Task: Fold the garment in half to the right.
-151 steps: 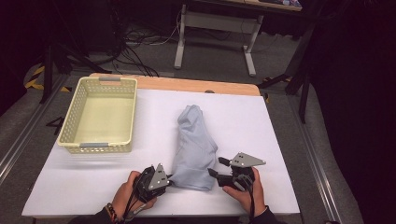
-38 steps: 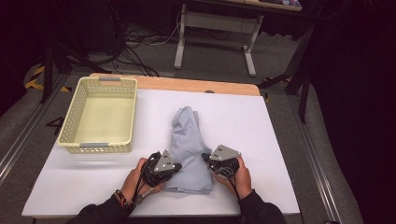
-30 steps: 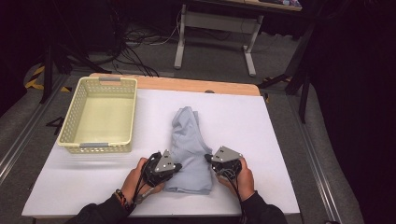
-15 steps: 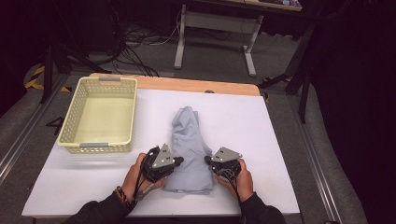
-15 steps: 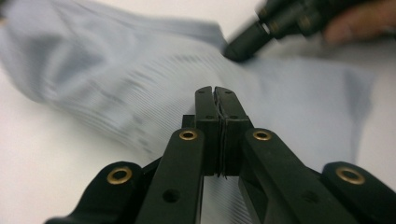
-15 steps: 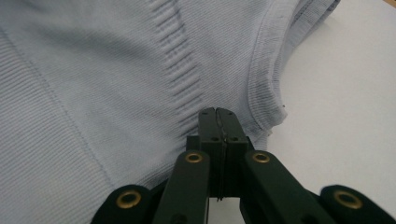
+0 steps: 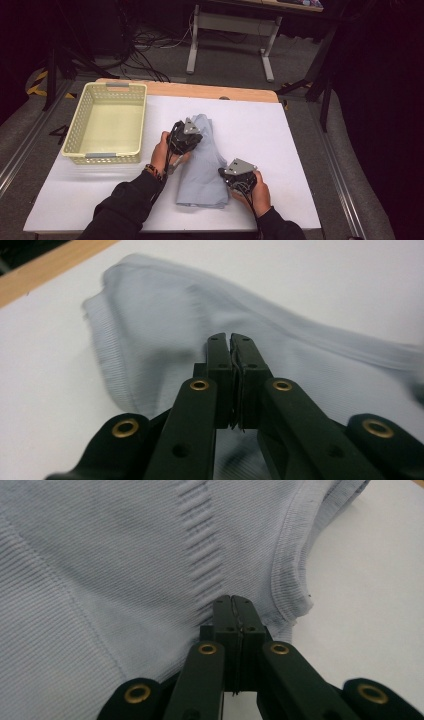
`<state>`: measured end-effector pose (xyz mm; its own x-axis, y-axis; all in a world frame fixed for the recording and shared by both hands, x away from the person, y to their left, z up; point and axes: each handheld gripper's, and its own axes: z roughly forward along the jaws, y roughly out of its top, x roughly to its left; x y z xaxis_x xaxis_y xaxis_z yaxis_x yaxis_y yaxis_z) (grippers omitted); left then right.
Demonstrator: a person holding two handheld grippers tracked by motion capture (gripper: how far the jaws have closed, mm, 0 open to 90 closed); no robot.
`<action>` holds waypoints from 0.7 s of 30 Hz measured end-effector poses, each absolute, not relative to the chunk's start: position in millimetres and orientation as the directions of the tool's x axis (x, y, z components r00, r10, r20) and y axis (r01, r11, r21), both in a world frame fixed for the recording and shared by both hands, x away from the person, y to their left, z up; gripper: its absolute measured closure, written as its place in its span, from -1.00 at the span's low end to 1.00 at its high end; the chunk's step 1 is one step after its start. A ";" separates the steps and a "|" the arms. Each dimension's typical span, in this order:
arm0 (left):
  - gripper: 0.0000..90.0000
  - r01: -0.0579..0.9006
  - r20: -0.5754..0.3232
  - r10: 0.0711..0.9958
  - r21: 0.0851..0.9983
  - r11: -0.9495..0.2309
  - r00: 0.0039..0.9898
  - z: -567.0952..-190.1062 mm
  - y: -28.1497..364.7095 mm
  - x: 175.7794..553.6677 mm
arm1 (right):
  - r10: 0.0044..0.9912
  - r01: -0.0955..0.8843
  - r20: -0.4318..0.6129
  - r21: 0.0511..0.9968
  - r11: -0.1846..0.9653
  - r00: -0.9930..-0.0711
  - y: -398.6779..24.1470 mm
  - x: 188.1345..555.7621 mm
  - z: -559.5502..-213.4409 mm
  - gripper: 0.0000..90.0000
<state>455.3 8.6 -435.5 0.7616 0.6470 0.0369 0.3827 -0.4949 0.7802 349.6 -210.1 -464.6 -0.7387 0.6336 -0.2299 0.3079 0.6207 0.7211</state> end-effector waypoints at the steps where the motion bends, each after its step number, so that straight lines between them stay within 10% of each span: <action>1: 0.95 0.383 0.037 0.647 0.780 -0.495 0.762 -435.5 8.6 455.3 | 0.632 0.310 -0.230 0.718 0.623 -0.740 -209.4 349.6 -464.4 1.00; 12: 0.89 0.436 -0.002 0.658 0.751 -0.496 0.753 -454.0 3.2 474.2 | 0.629 0.319 -0.228 0.706 0.632 -0.743 -206.9 348.7 -463.0 1.00; 21: 0.90 0.278 0.089 0.582 0.814 -0.510 0.808 -421.1 16.6 419.5 | 0.649 0.323 -0.168 0.758 0.566 -0.742 -216.5 355.0 -452.0 0.97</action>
